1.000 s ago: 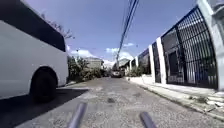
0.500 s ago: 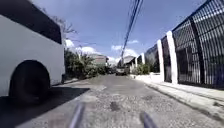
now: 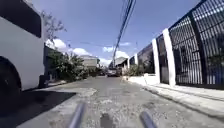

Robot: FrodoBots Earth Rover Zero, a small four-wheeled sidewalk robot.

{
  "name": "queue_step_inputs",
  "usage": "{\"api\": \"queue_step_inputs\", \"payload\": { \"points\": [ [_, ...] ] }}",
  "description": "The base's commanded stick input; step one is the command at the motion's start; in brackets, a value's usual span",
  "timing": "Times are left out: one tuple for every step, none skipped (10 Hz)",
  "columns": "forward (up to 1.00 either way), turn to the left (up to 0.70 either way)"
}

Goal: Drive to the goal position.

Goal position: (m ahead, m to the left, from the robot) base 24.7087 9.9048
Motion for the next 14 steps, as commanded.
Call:
{"api": "queue_step_inputs", "payload": {
  "points": [
    [1.00,-0.38],
    [1.00,-0.40],
    [1.00,-0.40],
    [1.00,-0.40],
    [1.00,-0.39],
    [1.00,-0.03],
    [1.00,0.00],
    [1.00,0.00],
    [1.00,0.00],
    [1.00,0.00],
    [1.00,0.00],
    [1.00,0.00],
    [1.00,0.00],
    [1.00,0.00]
  ]
}}
